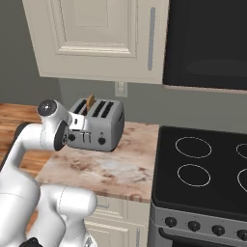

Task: Start the toaster. Once the lever pops up, take the bread to the plate on the dining counter.

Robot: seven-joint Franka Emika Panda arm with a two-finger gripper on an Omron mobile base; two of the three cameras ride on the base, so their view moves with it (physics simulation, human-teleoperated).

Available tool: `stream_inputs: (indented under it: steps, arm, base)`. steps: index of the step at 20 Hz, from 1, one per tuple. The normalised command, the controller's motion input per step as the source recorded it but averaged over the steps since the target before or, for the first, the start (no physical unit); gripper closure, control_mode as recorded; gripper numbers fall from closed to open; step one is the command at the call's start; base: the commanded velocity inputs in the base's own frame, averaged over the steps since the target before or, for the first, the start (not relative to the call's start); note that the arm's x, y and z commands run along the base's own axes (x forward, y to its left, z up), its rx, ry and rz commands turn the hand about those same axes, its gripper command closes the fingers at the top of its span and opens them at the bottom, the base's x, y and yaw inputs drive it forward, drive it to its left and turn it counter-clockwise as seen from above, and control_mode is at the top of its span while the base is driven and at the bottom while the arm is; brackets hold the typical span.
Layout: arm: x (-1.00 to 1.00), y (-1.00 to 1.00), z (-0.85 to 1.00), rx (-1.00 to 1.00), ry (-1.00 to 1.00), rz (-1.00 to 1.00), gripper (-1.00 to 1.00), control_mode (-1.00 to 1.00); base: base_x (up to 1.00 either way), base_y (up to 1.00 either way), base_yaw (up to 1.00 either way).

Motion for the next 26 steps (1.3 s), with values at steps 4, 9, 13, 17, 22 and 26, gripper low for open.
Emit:
stream_inputs:
  steps: [4,9,13,17,22,26]
  arm:
    - [0.10,0.00,-0.18,0.00,0.00,0.00,-1.00,-1.00]
    - [0.18,0.00,-0.15,0.00,0.00,0.00,-1.00,-1.00]
    - [0.18,0.00,-0.12,0.00,0.00,0.00,-1.00,-1.00]
    - [0.21,0.00,-0.10,0.01,0.00,0.00,-1.00,-1.00]
    - [0.18,0.00,-0.04,0.01,0.00,0.00,-1.00,-1.00]
    - [0.18,0.00,0.00,0.01,0.00,0.00,-1.00,-1.00]
  base:
    - [0.00,0.00,0.00]
    - [0.00,0.00,0.00]
    - [0.00,0.00,0.00]
    - [0.00,0.00,0.00]
    - [0.00,0.00,0.00]
    - [0.00,0.00,0.00]
